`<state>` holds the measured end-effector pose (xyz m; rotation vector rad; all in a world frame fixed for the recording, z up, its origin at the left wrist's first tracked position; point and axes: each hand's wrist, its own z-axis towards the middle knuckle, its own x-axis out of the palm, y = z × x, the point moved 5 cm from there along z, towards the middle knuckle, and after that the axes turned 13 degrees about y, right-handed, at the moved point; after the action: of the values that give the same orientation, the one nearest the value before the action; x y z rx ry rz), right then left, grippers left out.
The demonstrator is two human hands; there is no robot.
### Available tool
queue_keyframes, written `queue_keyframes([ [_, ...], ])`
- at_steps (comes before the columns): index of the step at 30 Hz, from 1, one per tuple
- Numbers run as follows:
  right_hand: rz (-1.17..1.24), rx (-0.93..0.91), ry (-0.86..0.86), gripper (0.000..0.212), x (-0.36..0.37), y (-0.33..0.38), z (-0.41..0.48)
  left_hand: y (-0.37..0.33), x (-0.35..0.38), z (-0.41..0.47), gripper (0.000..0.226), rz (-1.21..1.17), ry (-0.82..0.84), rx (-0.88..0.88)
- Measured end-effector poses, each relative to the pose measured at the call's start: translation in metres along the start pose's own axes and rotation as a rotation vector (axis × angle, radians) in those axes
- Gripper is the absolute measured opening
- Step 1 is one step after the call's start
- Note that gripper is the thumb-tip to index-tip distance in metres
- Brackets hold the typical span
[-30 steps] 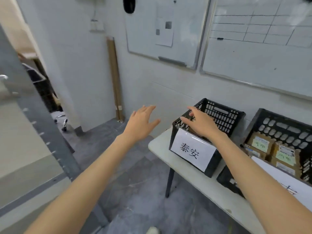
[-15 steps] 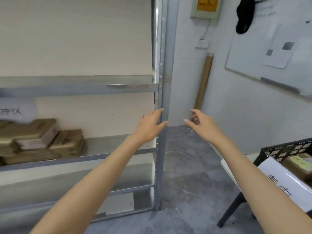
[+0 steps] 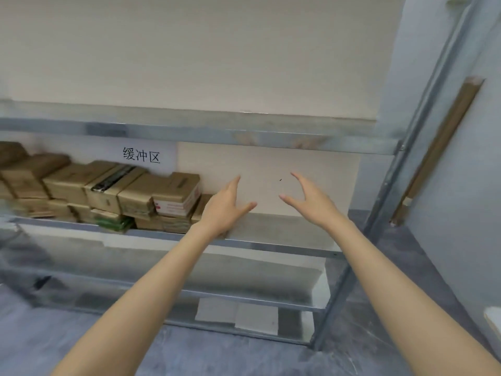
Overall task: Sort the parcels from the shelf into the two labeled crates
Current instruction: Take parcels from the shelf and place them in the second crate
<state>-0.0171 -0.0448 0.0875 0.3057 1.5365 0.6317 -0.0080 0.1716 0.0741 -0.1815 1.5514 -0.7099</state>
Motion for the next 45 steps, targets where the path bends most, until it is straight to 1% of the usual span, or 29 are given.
queue_keyframes([
  [2, 0.019, -0.015, 0.018, 0.078, 0.023, 0.016, 0.028, 0.037, -0.008, 0.006, 0.097, 0.014, 0.018, -0.036],
  [5, 0.044, -0.031, 0.063, 0.085, 0.059, 0.034, 0.067, 0.087, -0.016, 0.016, 0.107, 0.026, 0.035, -0.086],
  [8, 0.056, -0.012, 0.130, 0.093, 0.095, 0.043, 0.104, 0.130, -0.017, 0.028, 0.113, 0.021, 0.072, -0.110],
  [11, 0.065, 0.030, 0.224, 0.101, 0.131, 0.042, 0.133, 0.161, -0.012, 0.040, 0.115, 0.017, 0.116, -0.096],
  [14, 0.073, 0.076, 0.326, 0.111, 0.166, 0.034, 0.154, 0.183, -0.002, 0.050, 0.117, -0.012, 0.136, -0.064],
  [18, 0.126, 0.146, 0.437, 0.120, 0.206, 0.023, 0.173, 0.205, 0.018, 0.061, 0.121, -0.090, 0.207, -0.067],
  [25, 0.179, 0.156, 0.491, 0.132, 0.249, 0.015, 0.195, 0.225, 0.047, 0.079, 0.118, -0.167, 0.226, -0.054],
  [28, 0.199, 0.165, 0.487, 0.132, 0.256, 0.012, 0.199, 0.232, 0.057, 0.084, 0.119, -0.217, 0.228, -0.067],
  [30, 0.224, 0.149, 0.476, 0.131, 0.257, 0.008, 0.201, 0.232, 0.060, 0.088, 0.120, -0.260, 0.213, -0.045],
  [31, 0.236, 0.142, 0.473, 0.128, 0.256, 0.005, 0.201, 0.231, 0.060, 0.090, 0.117, -0.284, 0.197, -0.022],
  [34, 0.242, 0.134, 0.480, 0.117, 0.253, -0.010, 0.202, 0.231, 0.063, 0.096, 0.100, -0.373, 0.166, 0.024],
  [37, 0.250, 0.125, 0.496, 0.113, 0.251, -0.018, 0.202, 0.234, 0.068, 0.101, 0.102, -0.445, 0.176, 0.002],
  [40, 0.266, 0.115, 0.499, 0.114, 0.253, -0.017, 0.203, 0.240, 0.075, 0.105, 0.104, -0.490, 0.186, -0.070],
  [45, 0.253, 0.094, 0.487, 0.113, 0.253, -0.012, 0.203, 0.243, 0.075, 0.106, 0.093, -0.483, 0.180, -0.076],
])
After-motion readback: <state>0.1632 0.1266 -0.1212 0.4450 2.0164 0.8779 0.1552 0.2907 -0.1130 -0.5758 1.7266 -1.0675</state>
